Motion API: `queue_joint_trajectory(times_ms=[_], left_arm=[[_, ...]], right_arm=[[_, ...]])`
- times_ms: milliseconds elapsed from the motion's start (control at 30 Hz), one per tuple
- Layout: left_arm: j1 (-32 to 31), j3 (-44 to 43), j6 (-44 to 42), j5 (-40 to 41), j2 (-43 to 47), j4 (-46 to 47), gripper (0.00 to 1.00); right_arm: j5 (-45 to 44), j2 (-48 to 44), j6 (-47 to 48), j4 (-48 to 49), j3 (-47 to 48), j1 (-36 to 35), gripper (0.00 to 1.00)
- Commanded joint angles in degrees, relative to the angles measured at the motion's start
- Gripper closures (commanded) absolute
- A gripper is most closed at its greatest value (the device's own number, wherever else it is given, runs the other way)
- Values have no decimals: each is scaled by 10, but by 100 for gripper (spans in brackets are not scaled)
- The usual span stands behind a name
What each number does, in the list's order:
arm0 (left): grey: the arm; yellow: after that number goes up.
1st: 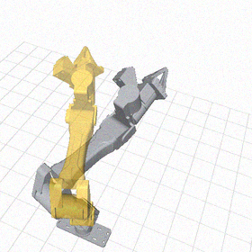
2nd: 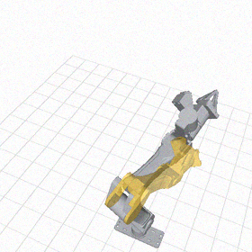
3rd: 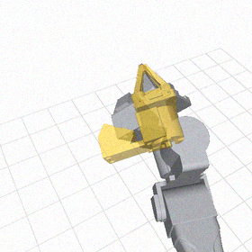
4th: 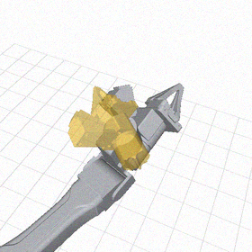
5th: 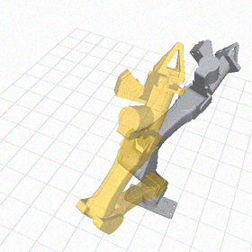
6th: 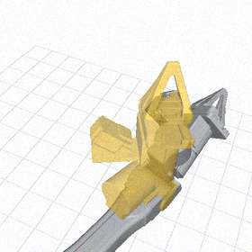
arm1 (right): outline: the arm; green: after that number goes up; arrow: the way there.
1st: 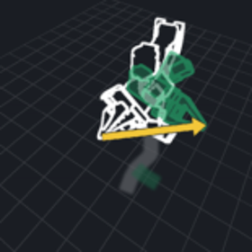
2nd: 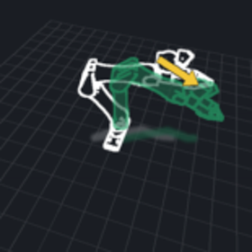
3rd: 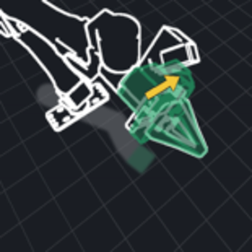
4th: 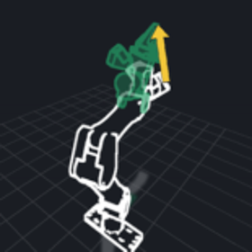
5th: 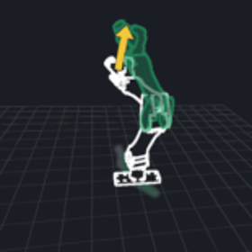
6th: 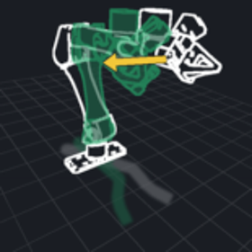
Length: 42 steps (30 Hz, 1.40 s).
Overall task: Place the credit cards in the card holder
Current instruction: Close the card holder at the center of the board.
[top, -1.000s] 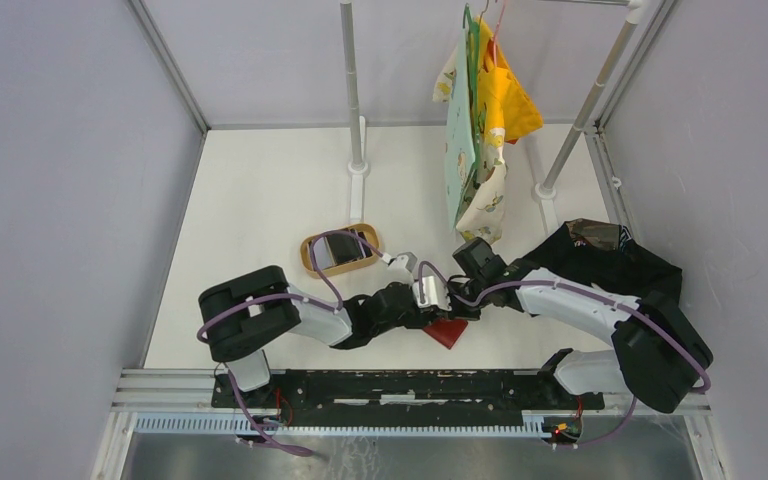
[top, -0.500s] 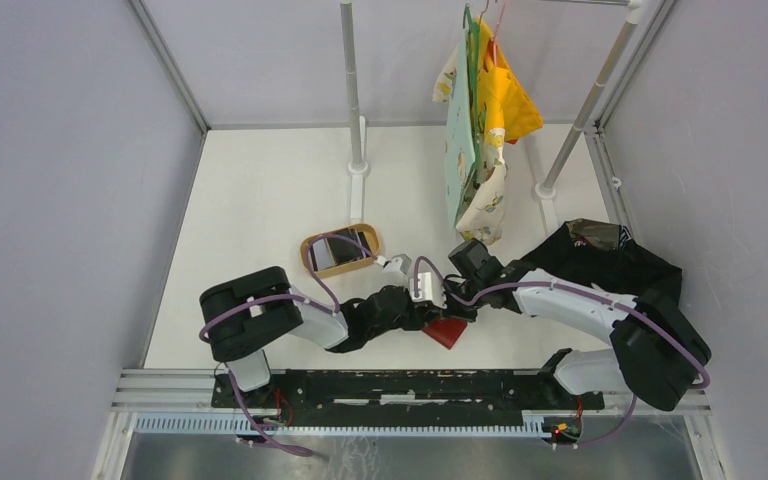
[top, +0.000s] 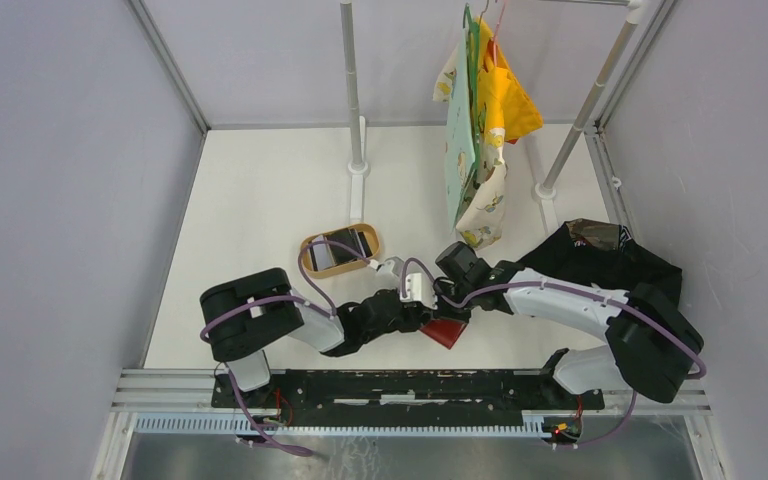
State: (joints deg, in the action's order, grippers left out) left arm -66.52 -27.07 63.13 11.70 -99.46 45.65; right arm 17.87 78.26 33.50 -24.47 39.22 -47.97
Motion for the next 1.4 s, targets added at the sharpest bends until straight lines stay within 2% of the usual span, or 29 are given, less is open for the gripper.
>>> queue_joint_trajectory(times_ms=[0, 400, 633, 967, 1033, 1133, 1367], left_arm=[[-34, 19, -5, -20, -38, -170, 98], [-86, -45, 0, 1, -80, -255, 98], [-107, -66, 19, 11, -90, -296, 98], [-107, -40, 48, 21, -77, -283, 98], [-107, -36, 49, 21, -75, -278, 98], [-106, -31, 49, 21, -74, -272, 98], [-106, -30, 50, 23, -73, -270, 98]], right_arm=[[-51, 64, -18, 48, -12, -35, 100], [-69, 89, 38, -48, 31, -51, 100], [-43, 85, 26, -52, 37, -49, 100], [104, 79, -8, -38, 24, 48, 97], [116, 64, -15, -30, 19, 59, 96], [122, 46, -29, -15, 10, 70, 89], [166, 51, -48, -9, 8, 87, 89]])
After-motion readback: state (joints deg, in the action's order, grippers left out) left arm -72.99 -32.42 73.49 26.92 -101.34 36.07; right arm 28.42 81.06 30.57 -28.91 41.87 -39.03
